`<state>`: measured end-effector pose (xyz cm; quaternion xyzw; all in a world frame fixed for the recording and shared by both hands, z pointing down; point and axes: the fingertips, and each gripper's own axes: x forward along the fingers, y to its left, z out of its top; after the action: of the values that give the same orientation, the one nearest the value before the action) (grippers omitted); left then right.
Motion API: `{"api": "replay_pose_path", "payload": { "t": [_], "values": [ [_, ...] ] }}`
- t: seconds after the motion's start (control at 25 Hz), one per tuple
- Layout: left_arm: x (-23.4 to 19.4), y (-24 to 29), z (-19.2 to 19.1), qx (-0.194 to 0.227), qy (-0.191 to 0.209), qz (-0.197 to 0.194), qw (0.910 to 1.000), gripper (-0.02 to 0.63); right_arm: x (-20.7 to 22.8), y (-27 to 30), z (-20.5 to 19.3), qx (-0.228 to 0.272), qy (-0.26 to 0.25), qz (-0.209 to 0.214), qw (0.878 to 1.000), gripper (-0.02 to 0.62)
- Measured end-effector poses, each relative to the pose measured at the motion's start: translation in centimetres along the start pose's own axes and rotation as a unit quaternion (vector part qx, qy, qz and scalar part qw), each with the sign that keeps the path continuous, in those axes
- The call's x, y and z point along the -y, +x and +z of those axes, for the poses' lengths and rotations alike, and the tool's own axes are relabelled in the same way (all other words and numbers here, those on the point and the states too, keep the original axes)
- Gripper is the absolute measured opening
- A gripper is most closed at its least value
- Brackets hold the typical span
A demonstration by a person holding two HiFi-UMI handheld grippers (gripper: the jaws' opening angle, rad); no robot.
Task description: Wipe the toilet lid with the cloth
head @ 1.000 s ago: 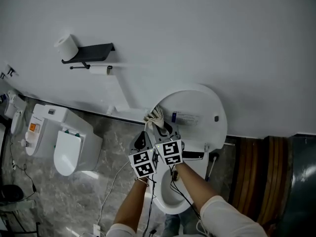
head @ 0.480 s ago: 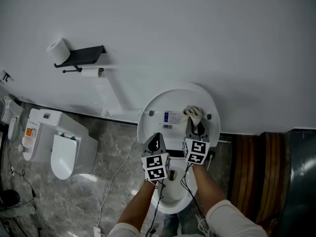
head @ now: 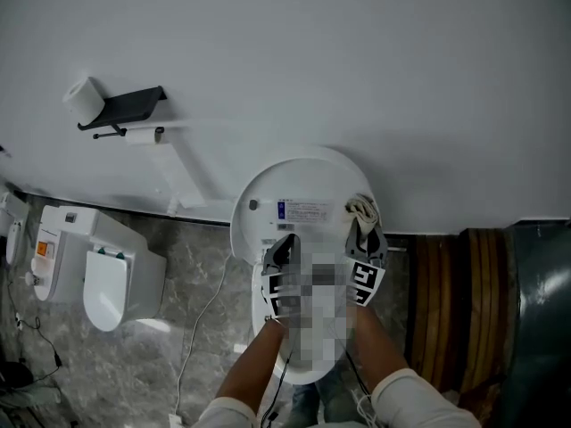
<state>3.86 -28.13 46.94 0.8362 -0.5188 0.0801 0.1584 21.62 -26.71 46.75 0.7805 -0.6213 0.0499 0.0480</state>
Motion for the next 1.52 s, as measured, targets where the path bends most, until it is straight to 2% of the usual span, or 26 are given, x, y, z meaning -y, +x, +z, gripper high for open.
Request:
{"api": "replay_pose_path", "payload": {
  "t": [0.08, 0.2, 0.36, 0.56, 0.68, 0.84, 1.0, 1.28, 1.52],
  "values": [
    [-1.2, -0.3, -0.1, 0.000, -0.001, 0.011, 0.9999, 0.012, -1.6, -0.1, 0.2, 0.006, 0.002, 0.022, 1.000, 0.095],
    [-4.5, -1.2, -0.7, -0.003, 0.004, 0.041, 0.9992, 0.012, -7.3, -0.3, 0.2, 0.014, 0.008, 0.115, 0.993, 0.095],
    [-9.1, -2.9, -1.9, -0.011, 0.038, 0.082, 0.9958, 0.012, -15.4, -0.7, -1.6, 0.004, 0.021, 0.220, 0.975, 0.095],
    [-13.6, -5.1, -2.9, -0.005, 0.024, 0.117, 0.9928, 0.012, -24.3, -1.0, -4.7, -0.023, -0.022, 0.312, 0.950, 0.095],
    [-14.8, -5.8, -3.6, -0.008, 0.013, 0.123, 0.9923, 0.012, -27.9, -0.2, -6.4, -0.045, -0.034, 0.339, 0.939, 0.095],
    [-15.1, -5.7, -4.6, -0.016, 0.006, 0.122, 0.9924, 0.012, -28.6, 2.2, -7.9, -0.072, -0.020, 0.321, 0.944, 0.095],
    [-14.0, -4.7, -5.4, -0.020, 0.000, 0.106, 0.9941, 0.012, -26.4, 2.7, -8.0, -0.064, -0.030, 0.303, 0.950, 0.095],
    [-9.2, -2.0, -6.5, -0.024, 0.004, 0.060, 0.9979, 0.012, -13.8, 2.4, -9.5, -0.058, 0.004, 0.169, 0.984, 0.095],
    [-4.3, 0.8, -6.7, -0.030, -0.010, 0.020, 0.9993, 0.012, -3.3, 1.6, -10.8, -0.066, 0.038, 0.047, 0.996, 0.095]
  ]
}}
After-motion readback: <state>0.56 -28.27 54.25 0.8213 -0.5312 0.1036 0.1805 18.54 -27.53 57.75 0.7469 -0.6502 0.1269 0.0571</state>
